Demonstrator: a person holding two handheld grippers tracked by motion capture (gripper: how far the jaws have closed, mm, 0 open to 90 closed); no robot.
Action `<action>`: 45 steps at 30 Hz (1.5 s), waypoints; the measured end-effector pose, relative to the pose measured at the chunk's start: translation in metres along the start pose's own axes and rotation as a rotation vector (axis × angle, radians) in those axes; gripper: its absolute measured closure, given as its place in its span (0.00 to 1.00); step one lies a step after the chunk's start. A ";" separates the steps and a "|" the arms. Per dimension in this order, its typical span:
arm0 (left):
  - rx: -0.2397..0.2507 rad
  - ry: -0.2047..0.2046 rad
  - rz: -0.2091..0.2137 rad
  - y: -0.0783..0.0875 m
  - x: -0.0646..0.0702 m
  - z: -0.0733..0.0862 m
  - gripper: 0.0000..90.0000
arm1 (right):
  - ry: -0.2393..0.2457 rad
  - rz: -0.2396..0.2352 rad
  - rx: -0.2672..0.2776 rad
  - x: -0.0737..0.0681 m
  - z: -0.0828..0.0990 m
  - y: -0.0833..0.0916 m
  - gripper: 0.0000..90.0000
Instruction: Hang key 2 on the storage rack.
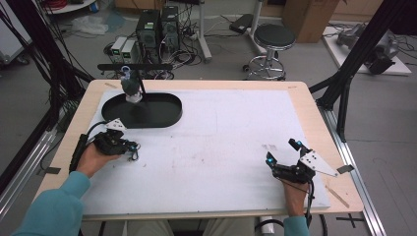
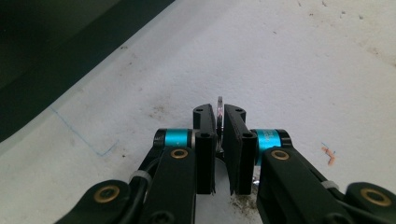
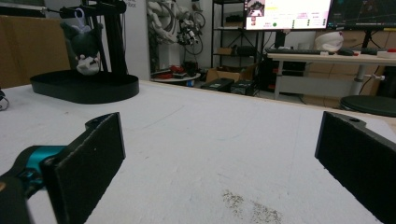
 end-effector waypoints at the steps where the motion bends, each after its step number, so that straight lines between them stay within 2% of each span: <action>1: 0.000 0.001 0.000 0.000 0.000 0.000 0.93 | 0.000 0.000 0.000 0.000 0.000 0.000 0.01; 12: 0.001 0.000 0.005 0.000 0.001 -0.001 0.97 | 0.001 0.001 0.000 0.000 0.000 0.000 0.01; 18: 0.004 0.013 0.001 0.001 0.001 -0.001 0.98 | 0.001 0.000 0.000 0.000 0.000 0.000 0.01; 22: 0.028 0.021 0.007 0.005 0.001 -0.004 0.98 | 0.000 0.000 0.000 0.000 0.000 0.000 0.01; 25: 0.068 0.042 0.025 0.010 0.001 -0.009 0.98 | 0.000 0.000 0.000 0.000 0.000 0.000 0.01; 27: 0.103 0.061 0.051 0.015 0.001 -0.013 0.98 | 0.000 0.000 0.000 0.000 0.000 0.000 0.01; 32: 0.160 0.070 0.066 0.028 0.001 -0.028 0.98 | 0.000 0.000 0.000 0.000 0.000 0.000 0.01; 40: 0.229 0.052 0.059 0.048 0.001 -0.060 0.98 | 0.005 0.003 0.002 0.001 0.000 0.000 0.01; 45: 0.262 0.019 0.022 0.063 -0.002 -0.087 0.98 | 0.000 0.001 0.000 0.000 0.000 0.000 0.01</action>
Point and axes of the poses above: each handheld gripper's, and its own axes: y roughly backward along the jaws, z roughly out of its underside, x roughly to its right, the point moved 9 cm from there along -y, roughly forward along the jaws, and after that the axes turned 11 degrees about y, right-handed, at the moved point
